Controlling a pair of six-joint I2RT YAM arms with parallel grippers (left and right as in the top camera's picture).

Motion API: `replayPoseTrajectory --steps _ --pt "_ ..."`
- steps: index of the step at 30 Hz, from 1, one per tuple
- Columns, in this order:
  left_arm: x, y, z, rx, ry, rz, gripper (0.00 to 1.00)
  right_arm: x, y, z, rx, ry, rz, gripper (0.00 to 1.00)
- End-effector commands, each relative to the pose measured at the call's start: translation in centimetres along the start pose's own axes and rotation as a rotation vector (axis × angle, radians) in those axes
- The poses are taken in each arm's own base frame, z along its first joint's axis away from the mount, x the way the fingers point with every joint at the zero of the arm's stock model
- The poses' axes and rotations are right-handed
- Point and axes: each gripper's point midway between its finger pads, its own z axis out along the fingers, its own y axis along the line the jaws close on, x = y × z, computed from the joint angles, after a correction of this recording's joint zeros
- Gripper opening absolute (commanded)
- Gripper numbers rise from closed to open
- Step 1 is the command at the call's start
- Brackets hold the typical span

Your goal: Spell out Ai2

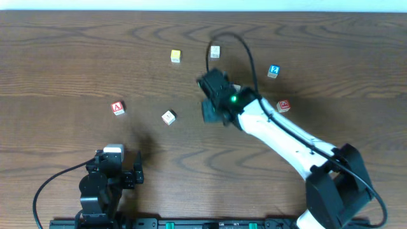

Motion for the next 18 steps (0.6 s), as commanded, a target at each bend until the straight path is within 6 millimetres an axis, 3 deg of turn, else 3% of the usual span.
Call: replayPoseTrajectory --steps 1,5,8,18 --pt "0.2 0.1 0.1 -0.003 0.0 0.01 0.95 -4.9 -0.6 -2.4 0.067 -0.156 -0.018 0.01" --pt "0.2 0.1 0.1 -0.003 0.0 0.01 0.95 -6.8 0.1 -2.2 0.023 -0.17 0.045 0.01" --pt "0.2 0.1 0.1 -0.003 0.0 0.01 0.95 -6.9 0.8 -0.1 0.033 -0.109 0.06 0.01" --pt "0.2 0.1 0.1 -0.003 0.0 0.01 0.95 -3.0 2.3 5.6 0.072 0.168 0.165 0.01"
